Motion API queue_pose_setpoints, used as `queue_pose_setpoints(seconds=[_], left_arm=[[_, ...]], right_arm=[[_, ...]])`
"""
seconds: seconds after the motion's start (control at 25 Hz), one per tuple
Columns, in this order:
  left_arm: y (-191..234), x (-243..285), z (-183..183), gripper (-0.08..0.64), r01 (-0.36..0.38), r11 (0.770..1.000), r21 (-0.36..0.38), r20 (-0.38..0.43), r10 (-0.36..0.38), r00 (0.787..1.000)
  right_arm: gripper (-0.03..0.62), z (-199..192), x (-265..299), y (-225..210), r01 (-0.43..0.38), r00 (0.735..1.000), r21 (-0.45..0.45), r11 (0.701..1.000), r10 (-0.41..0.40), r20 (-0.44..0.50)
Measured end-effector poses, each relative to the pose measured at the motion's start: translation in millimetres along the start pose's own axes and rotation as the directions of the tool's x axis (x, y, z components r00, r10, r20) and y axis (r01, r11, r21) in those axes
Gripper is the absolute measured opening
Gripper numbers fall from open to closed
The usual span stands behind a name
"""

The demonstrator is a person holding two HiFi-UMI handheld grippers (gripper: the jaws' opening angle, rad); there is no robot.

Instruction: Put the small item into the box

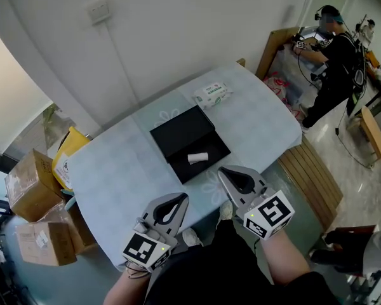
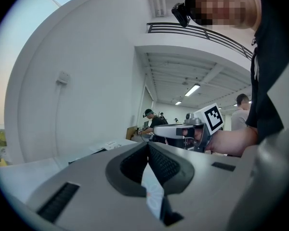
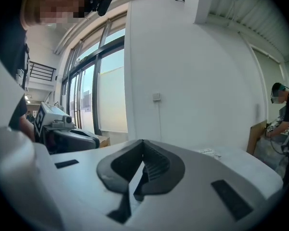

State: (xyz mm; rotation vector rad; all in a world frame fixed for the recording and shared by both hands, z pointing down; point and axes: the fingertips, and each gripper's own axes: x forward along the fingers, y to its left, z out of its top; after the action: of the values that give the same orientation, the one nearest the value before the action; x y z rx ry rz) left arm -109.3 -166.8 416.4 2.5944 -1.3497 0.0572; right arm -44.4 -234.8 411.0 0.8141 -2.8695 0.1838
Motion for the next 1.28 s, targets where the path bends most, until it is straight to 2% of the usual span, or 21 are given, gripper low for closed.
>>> queue_pose_setpoints(seconds=[0.2, 0.4, 1.28], left_arm=[[-8, -9, -3, 0.009, 0.005, 1.0, 0.02, 0.008, -0.005, 1.0], [-19, -12, -6, 0.009, 0.006, 1.0, 0.009, 0.008, -0.006, 1.0], [-27, -17, -7, 0.009, 0.019, 1.0, 0.022, 0.015, -0.019, 1.0]], right_arm=[[0.009, -7, -11, 24, -0.02, 1.0, 0.004, 1.0, 0.02, -0.012], [0.009, -11, -22, 41, -0.046, 0.999, -0.002, 0.999, 0.046, -0.021], [0.009, -14, -36, 69, -0.075, 0.997, -0.002, 0.997, 0.075, -0.024]])
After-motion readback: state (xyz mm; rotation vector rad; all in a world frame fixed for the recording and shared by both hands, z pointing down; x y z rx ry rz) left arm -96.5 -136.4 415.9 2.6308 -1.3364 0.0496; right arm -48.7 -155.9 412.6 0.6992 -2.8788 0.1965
